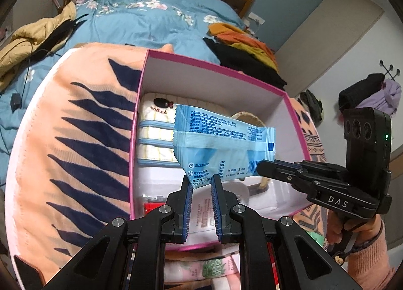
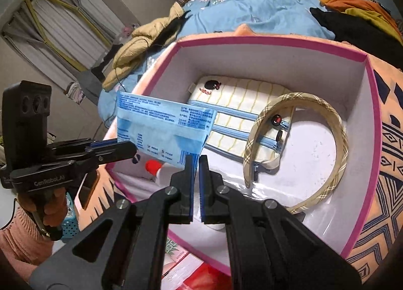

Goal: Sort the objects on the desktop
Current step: 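Lower the blue packet into the box and open both grippers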

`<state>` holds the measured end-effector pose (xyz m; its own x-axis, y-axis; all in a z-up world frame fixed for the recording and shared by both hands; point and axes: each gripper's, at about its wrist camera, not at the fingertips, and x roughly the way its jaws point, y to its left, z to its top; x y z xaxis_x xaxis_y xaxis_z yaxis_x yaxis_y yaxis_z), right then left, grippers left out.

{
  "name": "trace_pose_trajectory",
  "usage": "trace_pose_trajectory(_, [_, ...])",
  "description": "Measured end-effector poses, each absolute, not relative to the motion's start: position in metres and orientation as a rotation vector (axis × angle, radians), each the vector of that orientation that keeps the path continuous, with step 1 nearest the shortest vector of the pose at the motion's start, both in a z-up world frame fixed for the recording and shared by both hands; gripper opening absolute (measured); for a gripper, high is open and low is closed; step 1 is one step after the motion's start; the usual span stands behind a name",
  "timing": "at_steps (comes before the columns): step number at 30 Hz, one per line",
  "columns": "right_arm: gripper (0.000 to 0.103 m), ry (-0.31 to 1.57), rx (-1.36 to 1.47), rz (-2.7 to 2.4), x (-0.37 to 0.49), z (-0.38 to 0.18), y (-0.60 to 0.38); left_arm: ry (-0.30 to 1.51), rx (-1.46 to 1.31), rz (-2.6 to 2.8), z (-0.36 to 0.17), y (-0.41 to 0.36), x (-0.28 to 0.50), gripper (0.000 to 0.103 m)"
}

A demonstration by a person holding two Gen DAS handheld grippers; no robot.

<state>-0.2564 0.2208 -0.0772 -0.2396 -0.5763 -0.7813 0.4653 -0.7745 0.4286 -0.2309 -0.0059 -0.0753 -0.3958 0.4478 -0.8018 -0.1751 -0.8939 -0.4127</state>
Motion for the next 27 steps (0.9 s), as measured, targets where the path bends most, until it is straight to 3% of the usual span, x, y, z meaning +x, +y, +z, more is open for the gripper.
trace_pose_trajectory(18, [0.008,0.057,1.548,-2.022,-0.278,-0.114,0.194,-0.301,-1.542,2.368,-0.1,-0.002,-0.245,0.016])
trace_pose_trajectory(24, [0.013,0.053,1.581,-2.025,-0.278,-0.121,0.199,-0.298,-1.545,2.37,-0.101,-0.002,-0.242,0.016])
trace_pose_trajectory(27, [0.015,0.006,1.563,-2.033,-0.275,-0.116,0.207,-0.293,-1.532,2.372,-0.1,-0.001,-0.238,0.021])
